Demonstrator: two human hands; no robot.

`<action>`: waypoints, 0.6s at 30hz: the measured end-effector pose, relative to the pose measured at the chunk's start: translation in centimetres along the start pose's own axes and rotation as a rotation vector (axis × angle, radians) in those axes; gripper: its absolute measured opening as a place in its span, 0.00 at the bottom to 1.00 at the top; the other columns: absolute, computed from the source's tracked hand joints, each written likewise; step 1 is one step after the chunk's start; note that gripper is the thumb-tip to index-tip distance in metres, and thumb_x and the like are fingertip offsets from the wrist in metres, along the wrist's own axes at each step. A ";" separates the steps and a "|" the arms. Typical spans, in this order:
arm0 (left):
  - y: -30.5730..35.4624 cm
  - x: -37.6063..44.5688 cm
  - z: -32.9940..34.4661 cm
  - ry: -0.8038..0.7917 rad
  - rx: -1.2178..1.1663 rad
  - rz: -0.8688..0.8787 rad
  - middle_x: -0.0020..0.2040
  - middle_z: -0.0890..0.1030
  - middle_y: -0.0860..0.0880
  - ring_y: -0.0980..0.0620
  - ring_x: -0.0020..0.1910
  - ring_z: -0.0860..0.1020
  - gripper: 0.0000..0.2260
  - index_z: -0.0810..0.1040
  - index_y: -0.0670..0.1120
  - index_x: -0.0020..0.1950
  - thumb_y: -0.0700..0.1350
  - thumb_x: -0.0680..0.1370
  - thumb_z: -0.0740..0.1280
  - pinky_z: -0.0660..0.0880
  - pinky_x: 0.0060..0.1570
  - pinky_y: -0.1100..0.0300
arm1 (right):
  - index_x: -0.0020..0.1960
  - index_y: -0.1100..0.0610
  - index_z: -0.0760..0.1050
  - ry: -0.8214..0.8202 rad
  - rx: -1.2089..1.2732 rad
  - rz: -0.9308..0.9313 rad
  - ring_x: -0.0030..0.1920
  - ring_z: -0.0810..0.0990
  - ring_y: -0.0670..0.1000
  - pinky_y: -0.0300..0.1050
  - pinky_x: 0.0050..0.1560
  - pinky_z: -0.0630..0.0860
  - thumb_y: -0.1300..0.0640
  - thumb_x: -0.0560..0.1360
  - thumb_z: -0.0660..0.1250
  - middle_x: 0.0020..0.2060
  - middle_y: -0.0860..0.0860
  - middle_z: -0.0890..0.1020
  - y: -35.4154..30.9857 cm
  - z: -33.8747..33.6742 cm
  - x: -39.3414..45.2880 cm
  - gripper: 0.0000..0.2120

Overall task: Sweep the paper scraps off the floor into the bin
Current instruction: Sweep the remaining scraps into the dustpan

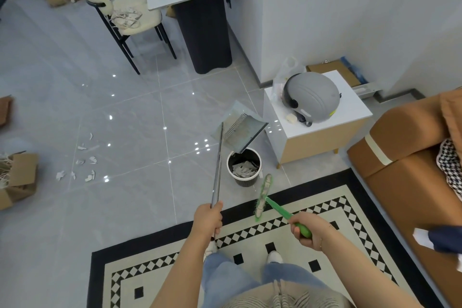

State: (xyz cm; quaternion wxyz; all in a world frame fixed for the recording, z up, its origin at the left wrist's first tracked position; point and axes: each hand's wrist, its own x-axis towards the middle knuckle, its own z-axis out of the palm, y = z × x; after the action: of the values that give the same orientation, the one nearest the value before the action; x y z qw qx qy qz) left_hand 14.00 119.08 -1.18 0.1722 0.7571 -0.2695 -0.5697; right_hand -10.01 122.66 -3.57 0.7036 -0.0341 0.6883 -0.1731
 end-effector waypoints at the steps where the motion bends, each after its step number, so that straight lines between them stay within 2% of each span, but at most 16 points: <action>1: 0.4 -0.1 -0.1 -0.023 -0.077 -0.031 0.28 0.66 0.49 0.57 0.20 0.63 0.09 0.71 0.43 0.43 0.46 0.81 0.61 0.61 0.19 0.67 | 0.55 0.64 0.71 -0.010 0.032 0.010 0.16 0.71 0.43 0.30 0.15 0.62 0.65 0.77 0.60 0.28 0.53 0.73 -0.3 0.1 0.2 0.07; 7: 2.1 -0.2 -2.2 -0.259 -0.745 -0.216 0.19 0.64 0.54 0.60 0.14 0.62 0.14 0.68 0.45 0.36 0.45 0.82 0.59 0.59 0.13 0.71 | 0.55 0.62 0.67 -0.106 0.208 0.077 0.14 0.68 0.44 0.30 0.13 0.57 0.65 0.78 0.58 0.21 0.51 0.71 -2.2 1.1 2.2 0.06; 10: 2.4 0.7 -4.1 -0.354 -1.030 -0.310 0.18 0.64 0.53 0.60 0.12 0.62 0.16 0.67 0.45 0.35 0.47 0.83 0.56 0.60 0.11 0.71 | 0.49 0.62 0.68 -0.150 0.240 0.104 0.14 0.67 0.44 0.30 0.13 0.56 0.65 0.78 0.58 0.19 0.50 0.70 -3.2 2.1 3.1 0.01; 12: 2.0 1.3 -5.3 -0.409 -1.168 -0.346 0.18 0.64 0.53 0.59 0.12 0.63 0.22 0.70 0.41 0.31 0.47 0.83 0.55 0.61 0.11 0.69 | 0.46 0.61 0.67 -0.174 0.269 0.108 0.14 0.67 0.44 0.30 0.13 0.56 0.65 0.78 0.58 0.19 0.50 0.70 -3.8 2.9 3.8 0.02; 14: 1.5 1.9 -6.4 -0.444 -1.258 -0.379 0.17 0.65 0.53 0.59 0.12 0.64 0.25 0.71 0.40 0.28 0.48 0.82 0.54 0.62 0.11 0.69 | 0.47 0.61 0.67 -0.209 0.333 0.108 0.14 0.67 0.44 0.30 0.13 0.56 0.66 0.78 0.58 0.19 0.50 0.69 -4.4 3.6 4.3 0.02; 18: 0.9 2.9 -8.5 -0.398 -1.332 -0.409 0.17 0.65 0.53 0.59 0.12 0.65 0.18 0.66 0.45 0.35 0.49 0.83 0.53 0.62 0.11 0.69 | 0.47 0.61 0.66 -0.276 0.426 0.116 0.13 0.66 0.43 0.30 0.12 0.54 0.66 0.78 0.56 0.18 0.49 0.68 -6.4 5.4 5.7 0.03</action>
State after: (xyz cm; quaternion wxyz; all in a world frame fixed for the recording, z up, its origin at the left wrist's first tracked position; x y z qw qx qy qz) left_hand 22.54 116.24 -0.39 0.4345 0.4087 0.2552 -0.7609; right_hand -6.02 114.01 -6.91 0.7911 0.1310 0.5346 -0.2670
